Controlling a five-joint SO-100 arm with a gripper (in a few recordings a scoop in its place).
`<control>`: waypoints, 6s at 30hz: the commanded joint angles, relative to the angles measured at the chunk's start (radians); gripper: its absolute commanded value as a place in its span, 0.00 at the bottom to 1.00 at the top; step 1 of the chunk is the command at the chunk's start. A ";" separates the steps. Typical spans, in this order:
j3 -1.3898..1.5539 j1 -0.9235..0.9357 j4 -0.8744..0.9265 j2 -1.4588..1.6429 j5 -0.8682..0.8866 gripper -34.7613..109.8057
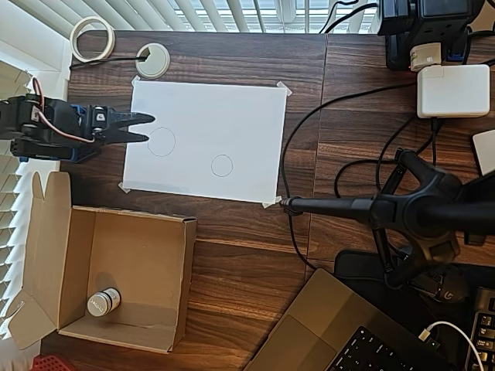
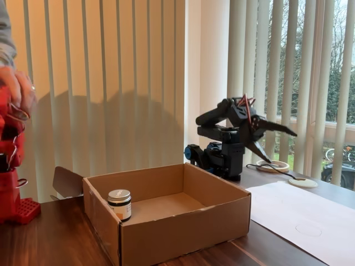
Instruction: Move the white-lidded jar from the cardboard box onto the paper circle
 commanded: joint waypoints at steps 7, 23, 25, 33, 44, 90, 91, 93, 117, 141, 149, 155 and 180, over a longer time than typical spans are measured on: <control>-0.423 0.316 0.074 -0.281 -0.411 0.56; -0.692 0.916 -0.232 -0.836 -0.996 0.55; -0.726 0.969 -0.270 -0.928 -1.060 0.55; -0.897 1.103 -0.413 -1.287 -1.215 0.52; -1.134 1.221 -0.502 -1.623 -1.430 0.54; -1.207 1.239 -0.603 -1.930 -1.606 0.55; -1.207 1.238 -0.606 -1.930 -1.605 0.54; -1.206 1.236 -0.609 -1.930 -1.608 0.52; -1.134 1.238 -0.624 -1.907 -1.709 0.45; -0.989 1.253 -0.620 -1.626 -1.726 0.62; -1.062 1.230 -0.621 -1.563 -1.647 0.64; -1.080 1.200 -0.621 -1.477 -1.566 0.64; -0.904 1.189 -0.838 -1.414 -1.519 0.64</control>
